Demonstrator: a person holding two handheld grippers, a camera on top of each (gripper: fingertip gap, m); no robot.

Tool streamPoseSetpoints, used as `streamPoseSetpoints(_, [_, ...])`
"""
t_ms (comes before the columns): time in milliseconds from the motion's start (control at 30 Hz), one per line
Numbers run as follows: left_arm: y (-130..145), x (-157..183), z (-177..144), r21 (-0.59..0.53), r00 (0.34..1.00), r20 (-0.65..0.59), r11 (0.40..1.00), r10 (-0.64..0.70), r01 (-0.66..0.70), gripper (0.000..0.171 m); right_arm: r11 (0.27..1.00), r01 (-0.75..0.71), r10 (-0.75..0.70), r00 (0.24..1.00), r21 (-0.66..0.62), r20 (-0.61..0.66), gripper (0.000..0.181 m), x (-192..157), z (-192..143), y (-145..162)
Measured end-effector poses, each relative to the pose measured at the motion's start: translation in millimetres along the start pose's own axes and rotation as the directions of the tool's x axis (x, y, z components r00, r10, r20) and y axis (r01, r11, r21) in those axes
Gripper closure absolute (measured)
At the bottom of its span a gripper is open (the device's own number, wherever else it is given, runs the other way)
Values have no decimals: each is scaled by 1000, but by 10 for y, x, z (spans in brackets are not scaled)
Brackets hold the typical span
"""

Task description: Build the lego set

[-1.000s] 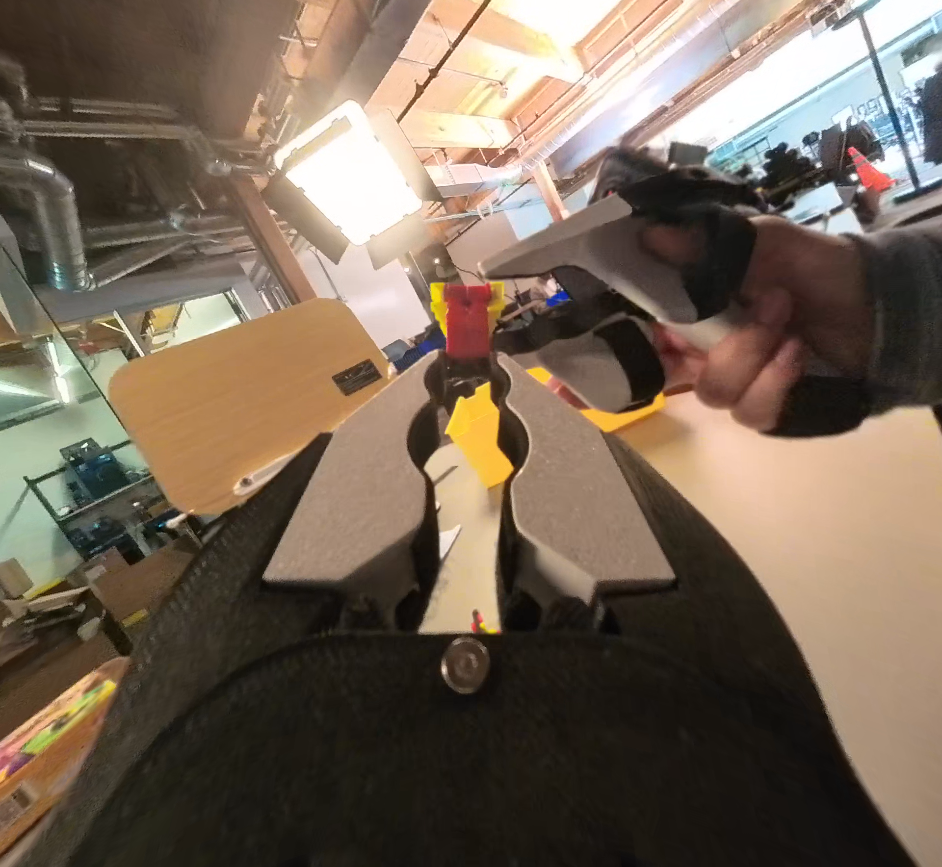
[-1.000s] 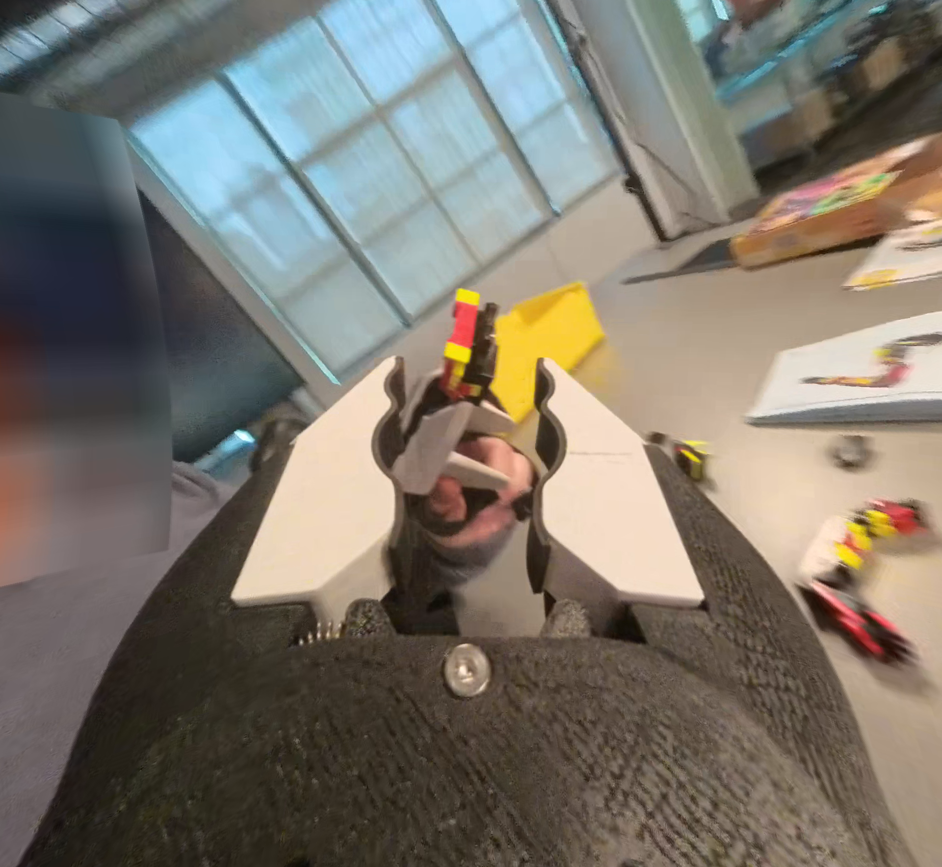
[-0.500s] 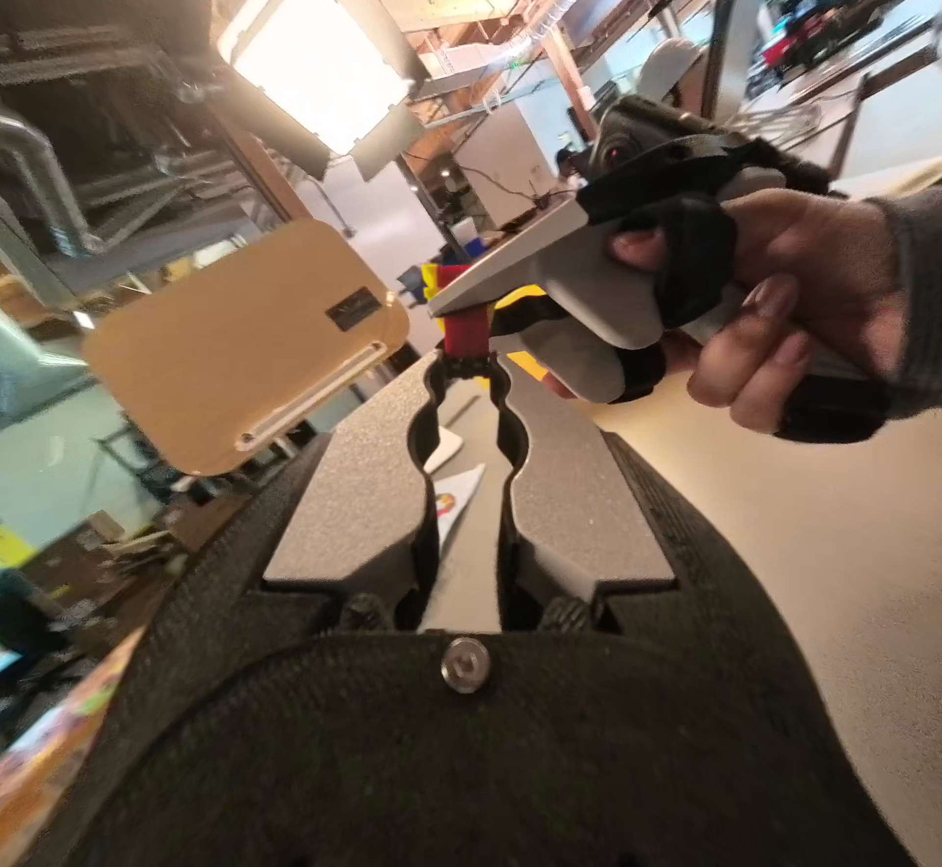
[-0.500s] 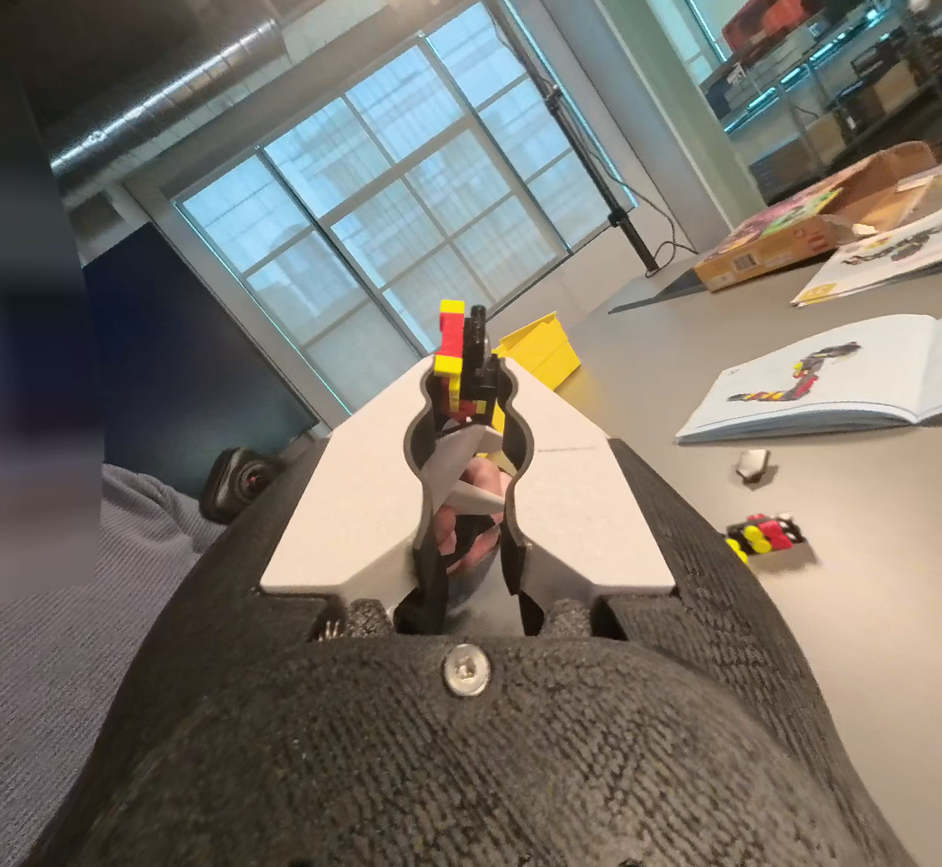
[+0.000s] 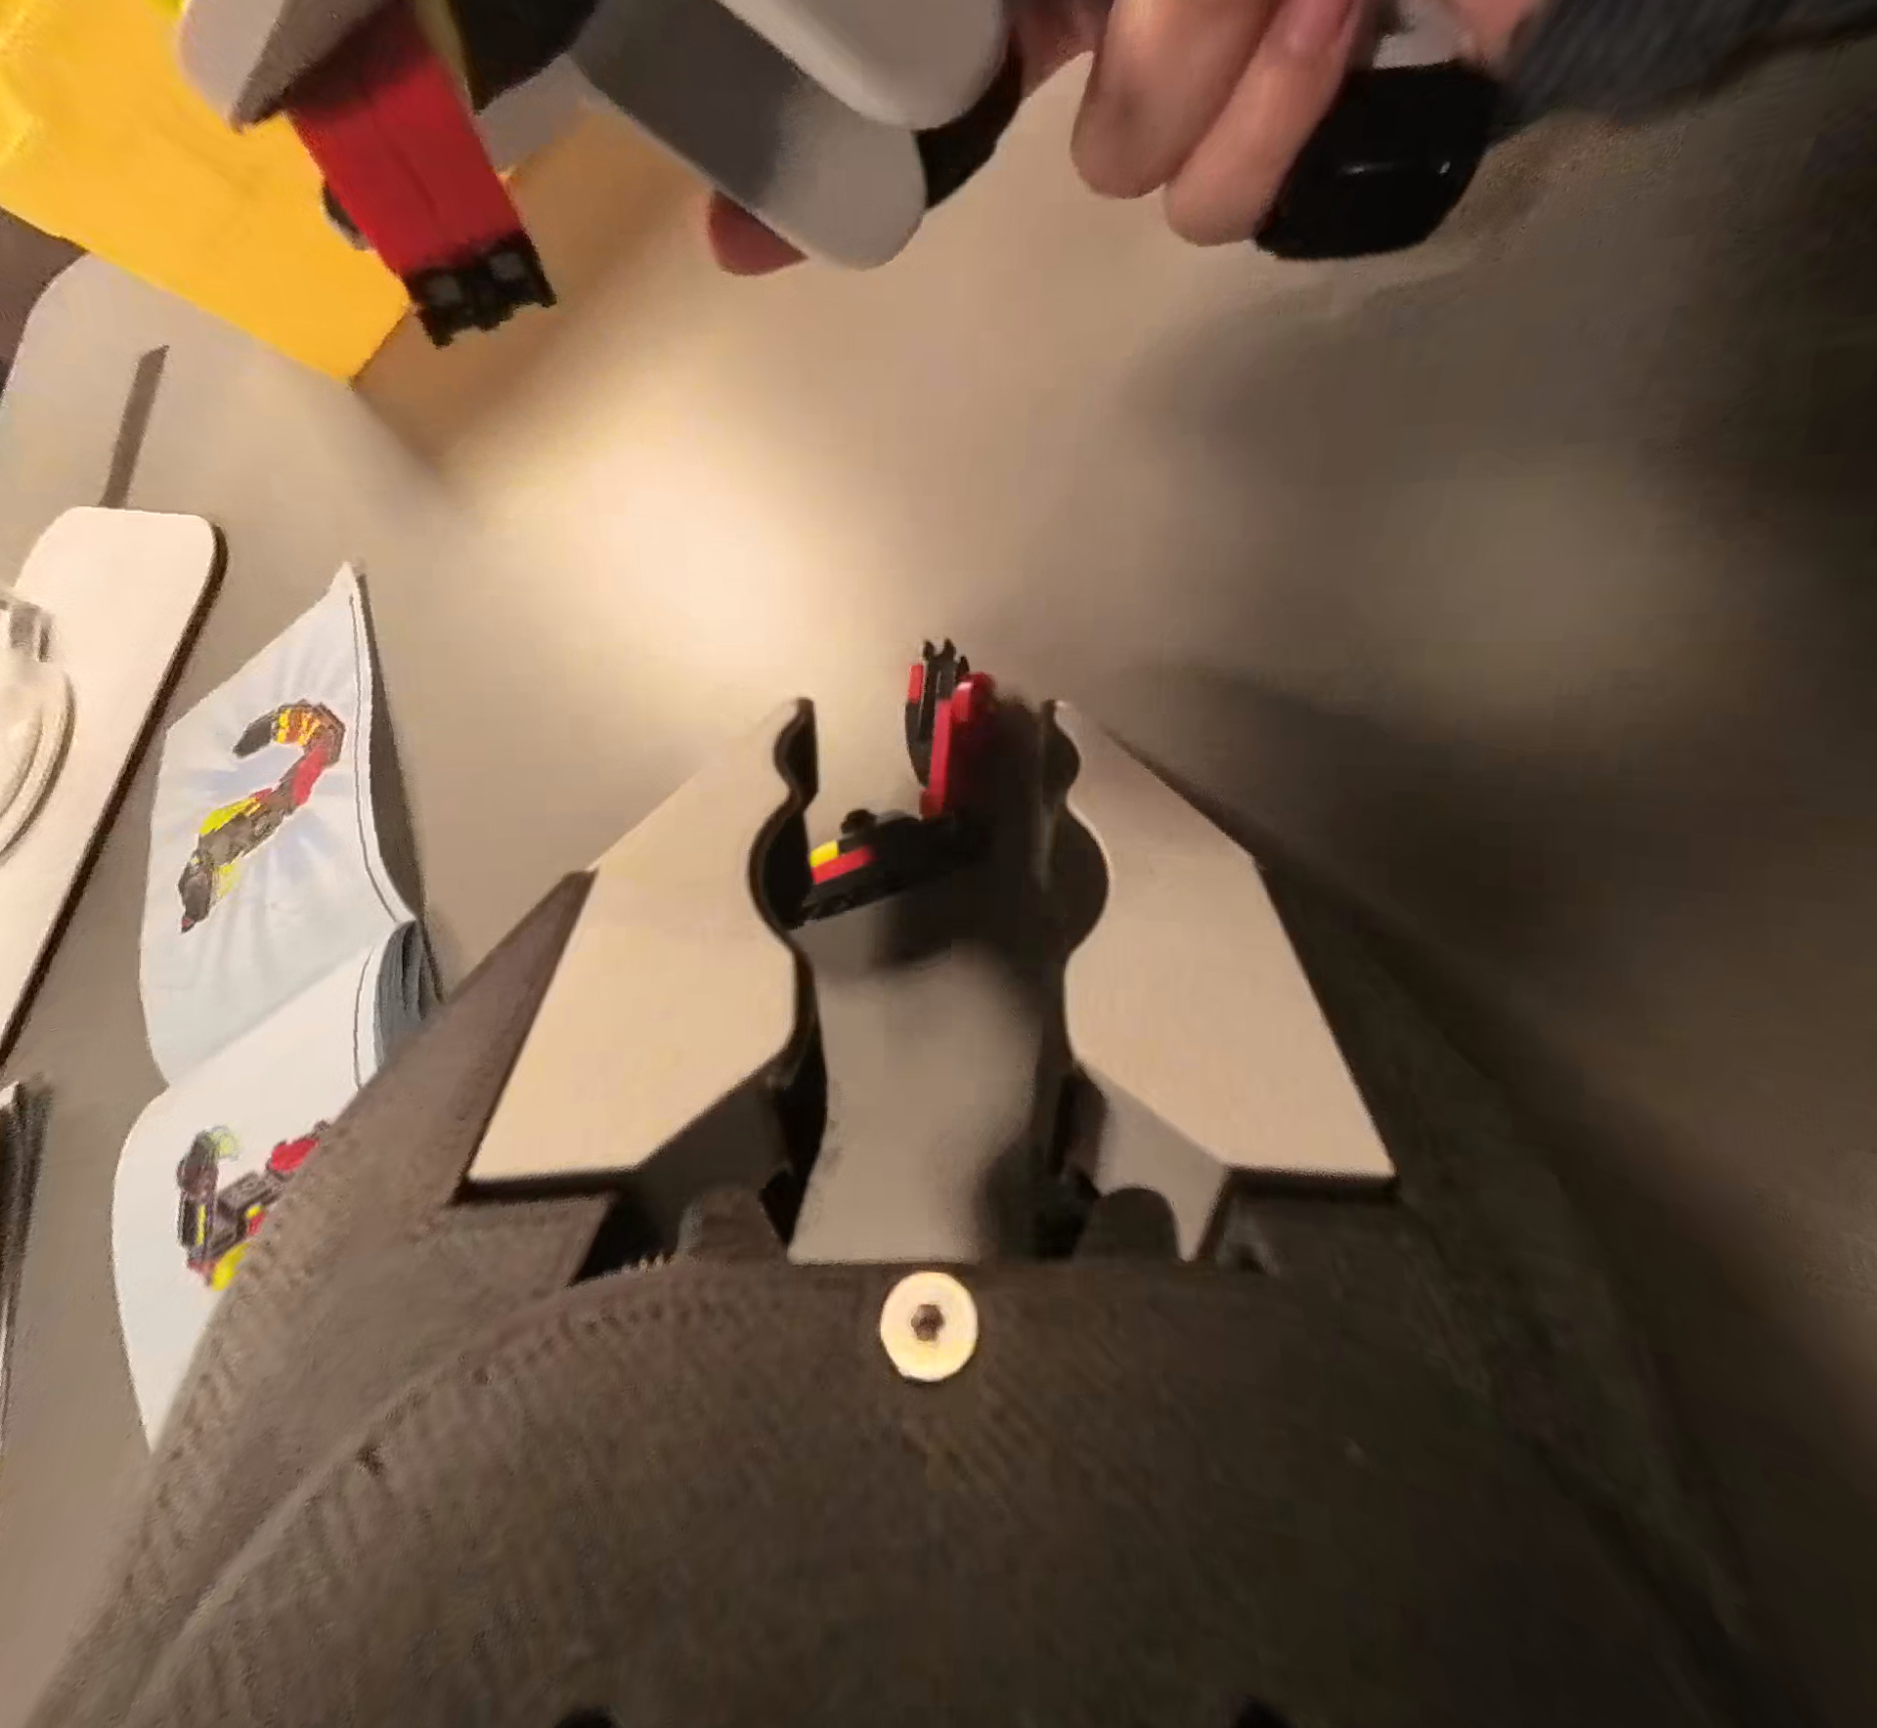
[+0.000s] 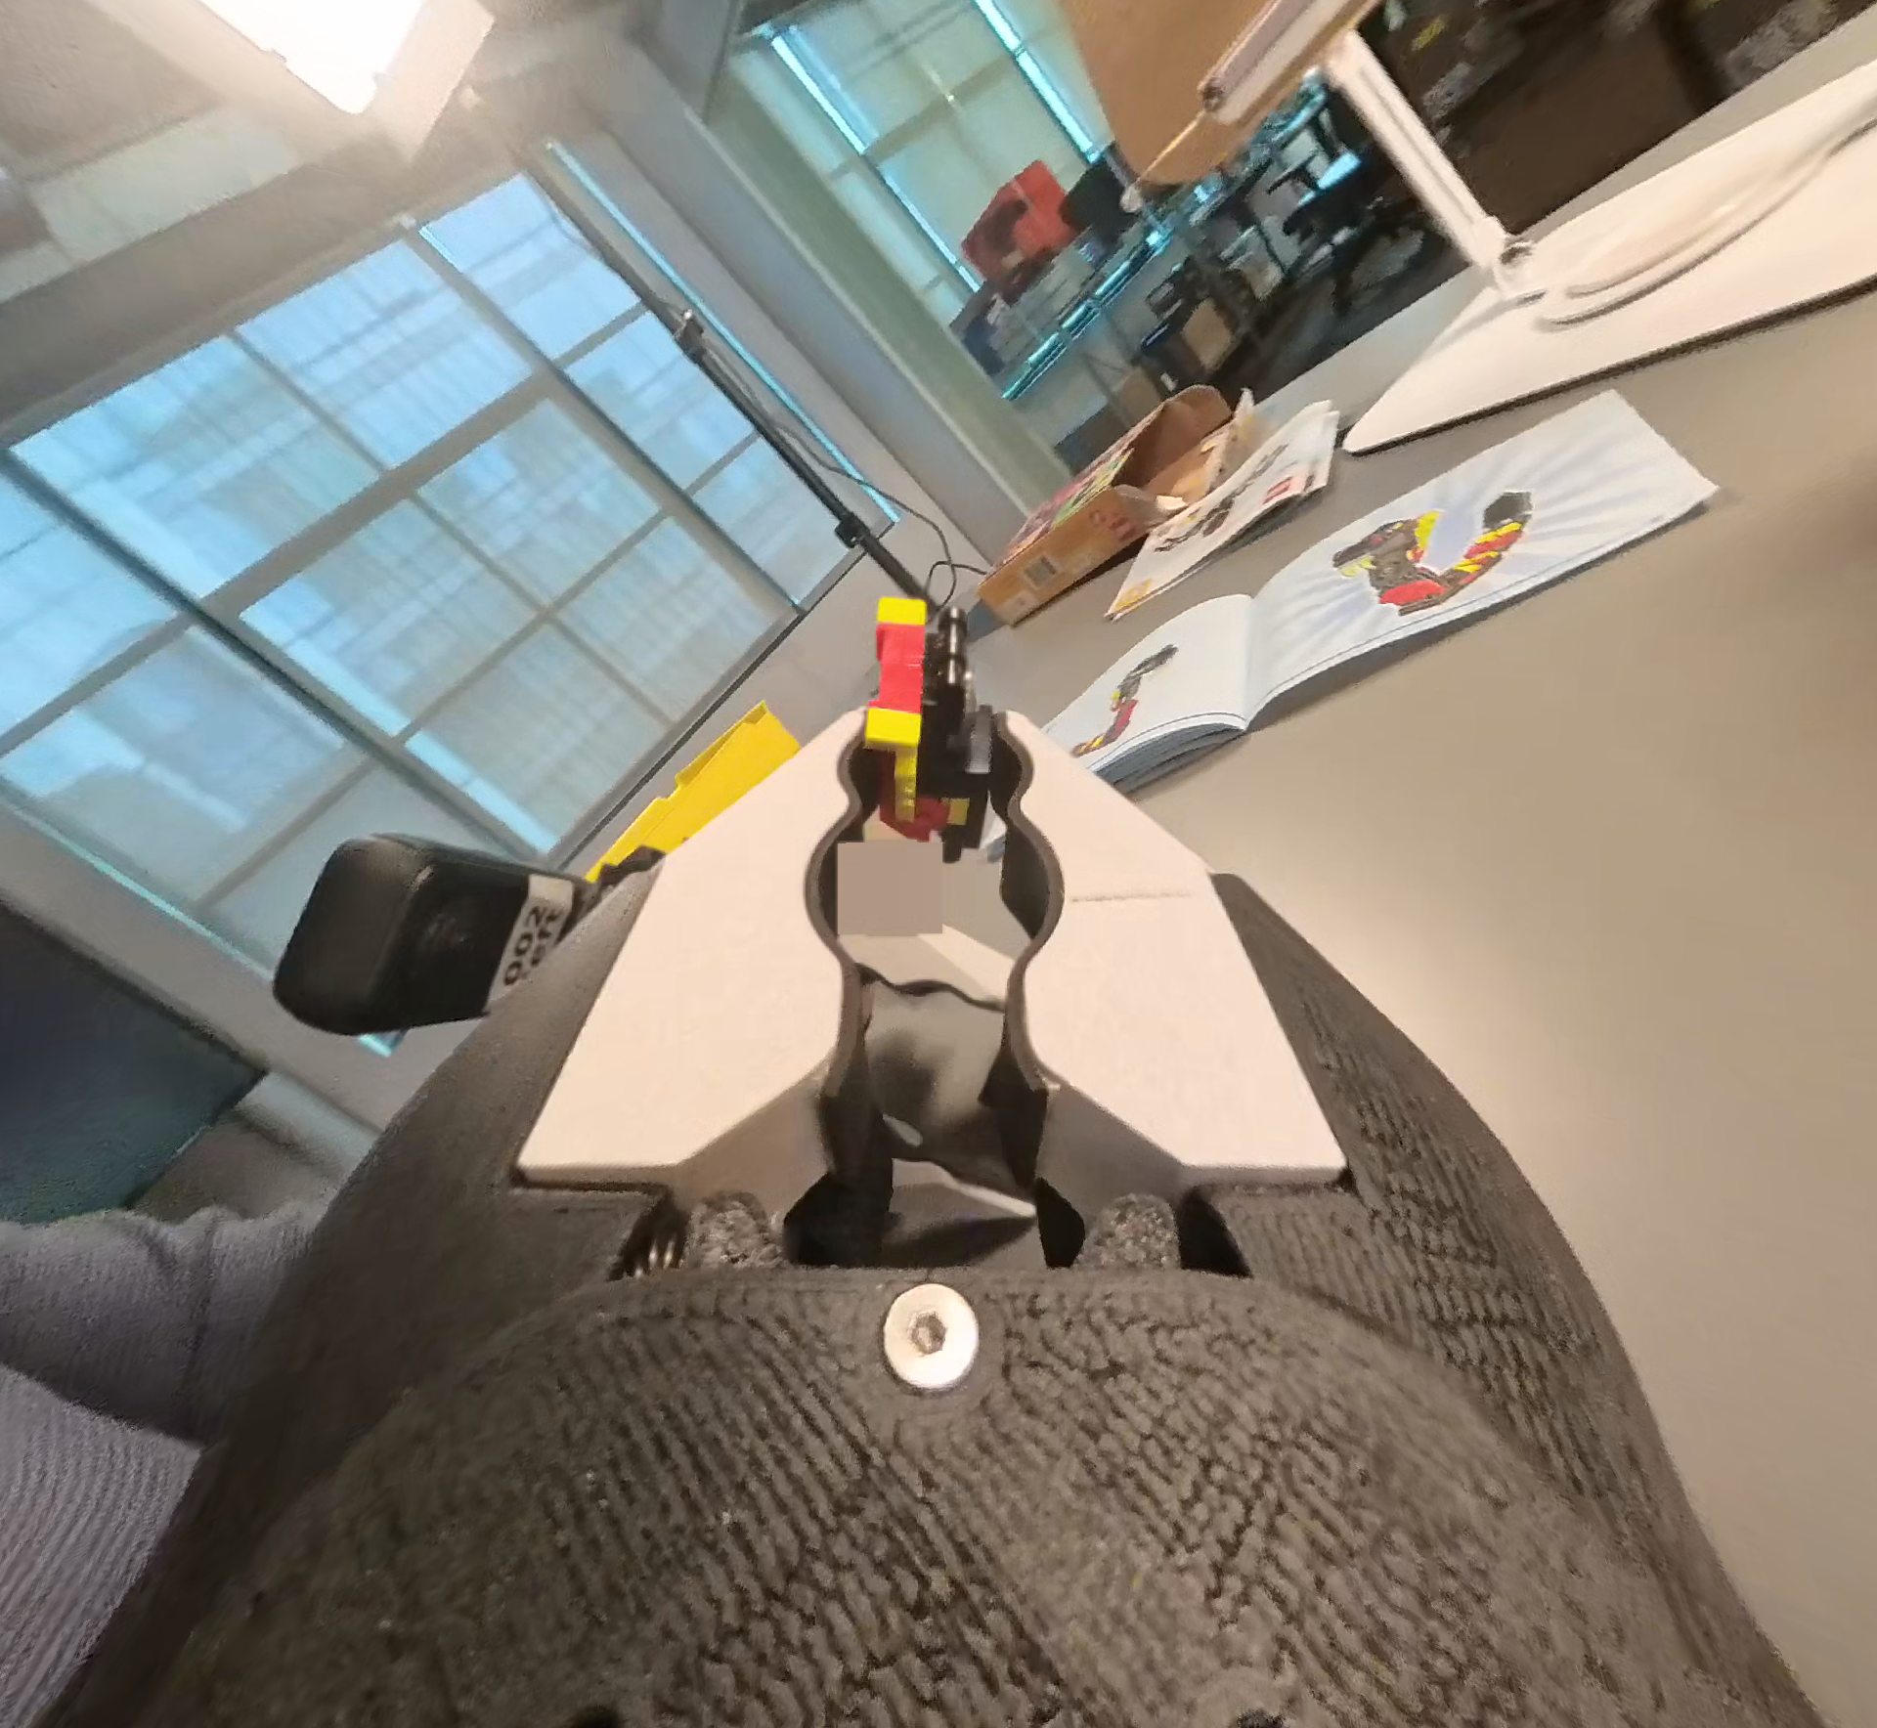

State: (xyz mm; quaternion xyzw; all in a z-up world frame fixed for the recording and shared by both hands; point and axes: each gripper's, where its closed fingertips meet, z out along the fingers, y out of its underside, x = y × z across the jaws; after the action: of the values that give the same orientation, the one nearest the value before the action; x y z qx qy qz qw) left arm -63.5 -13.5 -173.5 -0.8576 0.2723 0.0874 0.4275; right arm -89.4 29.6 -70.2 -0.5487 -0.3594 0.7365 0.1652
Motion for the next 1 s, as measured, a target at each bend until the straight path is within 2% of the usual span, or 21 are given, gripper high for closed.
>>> streamPoseSetpoints(167, [69,14,15,-85,998,-57,996,-1,-4,156,998,-47,50,997,42,-66,162,113,-22,9])
streamPoseSetpoints(267, [92,11,-18,-125,997,-47,990,55,-61,158,991,-111,117,989,73,-86,162,175,-11,24])
streamPoseSetpoints(333, [109,-181,-8,-131,981,110,981,160,-145,159,983,-146,157,983,108,-100,162,199,13,31])
streamPoseSetpoints(367, [99,-332,-26,-133,943,233,968,239,-213,159,978,-159,174,979,135,-108,162,207,31,33])
streamPoseSetpoints(400, [65,-496,-79,-147,872,371,948,318,-282,159,971,-172,193,975,168,-115,162,215,49,31])
streamPoseSetpoints(467, [-53,-749,-244,-215,666,593,886,453,-411,159,951,-205,237,963,231,-124,162,236,89,33])
streamPoseSetpoints(533, [-133,-838,-325,-309,496,668,814,554,-492,159,928,-239,285,950,287,-129,162,257,133,53])
streamPoseSetpoints(567, [-145,-836,-309,-335,451,671,783,589,-524,160,918,-246,300,944,311,-138,162,270,151,71])
streamPoseSetpoints(700, [-46,-790,-160,-407,397,629,718,669,-565,160,894,-183,284,937,409,-202,163,301,148,48])
streamPoseSetpoints(800, [-124,-784,-211,-389,366,662,718,653,-577,160,895,-162,279,930,415,-239,163,324,158,67])
streamPoseSetpoints(867, [-168,-790,-257,-385,335,684,711,648,-589,160,896,-204,309,924,395,-225,162,338,194,108])
streamPoseSetpoints(1000, [-212,-789,-303,-362,319,706,709,633,-606,160,876,-284,371,913,389,-171,162,352,200,130])
